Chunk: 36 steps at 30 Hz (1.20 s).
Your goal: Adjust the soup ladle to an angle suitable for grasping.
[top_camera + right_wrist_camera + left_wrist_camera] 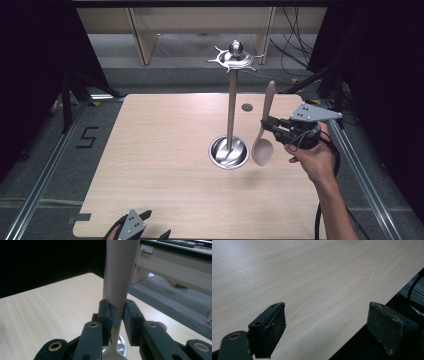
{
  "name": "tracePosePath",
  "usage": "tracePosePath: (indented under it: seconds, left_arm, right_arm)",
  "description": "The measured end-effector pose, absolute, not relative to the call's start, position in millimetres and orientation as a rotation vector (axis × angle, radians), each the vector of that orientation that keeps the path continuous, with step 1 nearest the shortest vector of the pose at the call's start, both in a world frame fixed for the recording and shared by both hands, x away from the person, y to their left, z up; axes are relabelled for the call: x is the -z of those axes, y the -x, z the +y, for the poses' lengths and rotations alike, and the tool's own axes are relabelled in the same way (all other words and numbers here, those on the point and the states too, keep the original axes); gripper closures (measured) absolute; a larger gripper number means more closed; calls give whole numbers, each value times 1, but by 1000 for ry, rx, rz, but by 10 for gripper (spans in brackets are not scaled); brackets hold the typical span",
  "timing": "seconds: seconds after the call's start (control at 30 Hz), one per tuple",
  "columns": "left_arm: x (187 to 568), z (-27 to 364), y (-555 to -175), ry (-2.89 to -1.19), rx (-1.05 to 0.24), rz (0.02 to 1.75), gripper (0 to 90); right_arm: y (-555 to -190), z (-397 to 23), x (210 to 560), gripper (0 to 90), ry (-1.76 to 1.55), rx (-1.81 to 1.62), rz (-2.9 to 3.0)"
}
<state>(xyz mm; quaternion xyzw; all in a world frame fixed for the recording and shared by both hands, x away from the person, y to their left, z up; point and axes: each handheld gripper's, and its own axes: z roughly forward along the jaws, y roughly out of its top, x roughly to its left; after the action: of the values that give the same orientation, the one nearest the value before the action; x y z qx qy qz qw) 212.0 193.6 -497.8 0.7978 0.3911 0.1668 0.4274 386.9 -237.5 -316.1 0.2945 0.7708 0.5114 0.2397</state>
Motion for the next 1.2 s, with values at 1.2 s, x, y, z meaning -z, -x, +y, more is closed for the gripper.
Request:
tracePosePath:
  seconds: [1.2]
  left_arm:
    - [498, 193, -212, -1984, -409, 978, 151]
  right_arm:
    - [-404, -215, 287, 776, -809, -1290, 2131]
